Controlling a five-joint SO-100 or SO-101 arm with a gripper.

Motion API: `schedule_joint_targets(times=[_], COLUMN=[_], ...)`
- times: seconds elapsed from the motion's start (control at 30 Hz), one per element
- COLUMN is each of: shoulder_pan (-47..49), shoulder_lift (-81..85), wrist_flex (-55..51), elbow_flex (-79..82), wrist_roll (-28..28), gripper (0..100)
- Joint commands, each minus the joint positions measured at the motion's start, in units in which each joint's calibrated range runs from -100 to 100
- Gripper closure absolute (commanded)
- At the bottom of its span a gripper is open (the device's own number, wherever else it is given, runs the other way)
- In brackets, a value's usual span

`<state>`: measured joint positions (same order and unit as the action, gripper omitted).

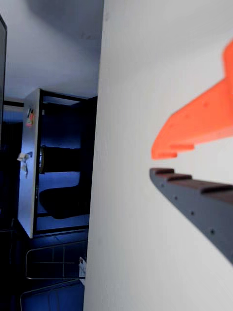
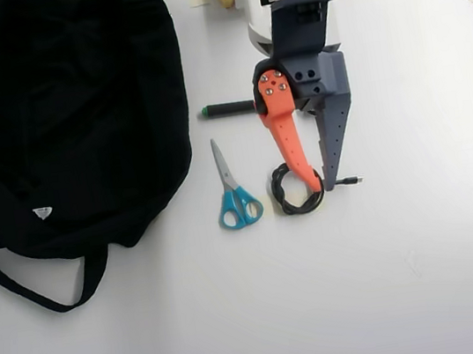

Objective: Put the green marker into the black bag

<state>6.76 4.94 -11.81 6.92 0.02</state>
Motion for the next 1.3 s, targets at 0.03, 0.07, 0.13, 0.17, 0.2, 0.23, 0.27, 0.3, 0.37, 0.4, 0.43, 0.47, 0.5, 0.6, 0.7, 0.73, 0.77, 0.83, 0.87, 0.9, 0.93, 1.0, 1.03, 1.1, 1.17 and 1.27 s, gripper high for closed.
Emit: schedule_joint_targets(times=[0.03,0.07,0.13,0.17,0.2,0.23,0.27,0.3,0.37,0.4,0.43,0.47,0.5,0.6,0.7,0.73,0.77,0.83,0.87,0.9,0.93,1.0,1.03,1.1,1.17,1.27], shoulder_pan=[-0.3,-0.2,-0.2,-0.2,-0.1,-0.1,-0.2,-0.3,-0.3,-0.3,-0.3,-0.3,-0.3,0.3,0.7,0.9,0.9,0.9,0.9,0.9,0.7,0.6,0.5,0.6,0.6,0.4], shoulder_lift=[0.0,0.1,0.3,0.4,0.4,0.4,0.4,0.4,0.4,0.4,0.5,0.5,0.6,1.3,1.3,1.3,1.4,1.4,1.4,1.4,1.4,1.9,2.4,3.9,5.5,6.8], wrist_flex=[1.0,1.0,1.0,0.9,0.9,0.9,0.9,0.9,0.9,0.9,0.9,0.9,0.9,-1.3,-8.1,-14.6,-17.6,-23.2,-26.0,-29.4,-35.3,-40.8,-43.1,-47.5,-51.8,-58.5], elbow_flex=[-3.0,-3.0,-2.6,-2.6,-2.6,-2.5,-2.5,-2.5,-2.4,-2.5,-2.5,-2.5,-2.5,-1.5,-1.7,-2.2,-2.2,-2.2,-2.2,-2.2,-2.2,-2.2,-1.9,-1.4,-1.3,-1.3], wrist_roll=[-0.2,-0.2,-0.2,-0.5,-0.5,-0.5,-0.5,-0.6,-0.7,-0.4,-0.3,-0.4,-0.3,-0.2,-0.1,-0.1,-0.1,-0.1,-0.1,-0.1,-0.1,-0.1,-0.1,-0.1,0.0,0.9], gripper=[98,98,98,98,98,98,98,98,98,98,98,98,98,98,98,98,98,98,98,98,98,98,98,98,98,98])
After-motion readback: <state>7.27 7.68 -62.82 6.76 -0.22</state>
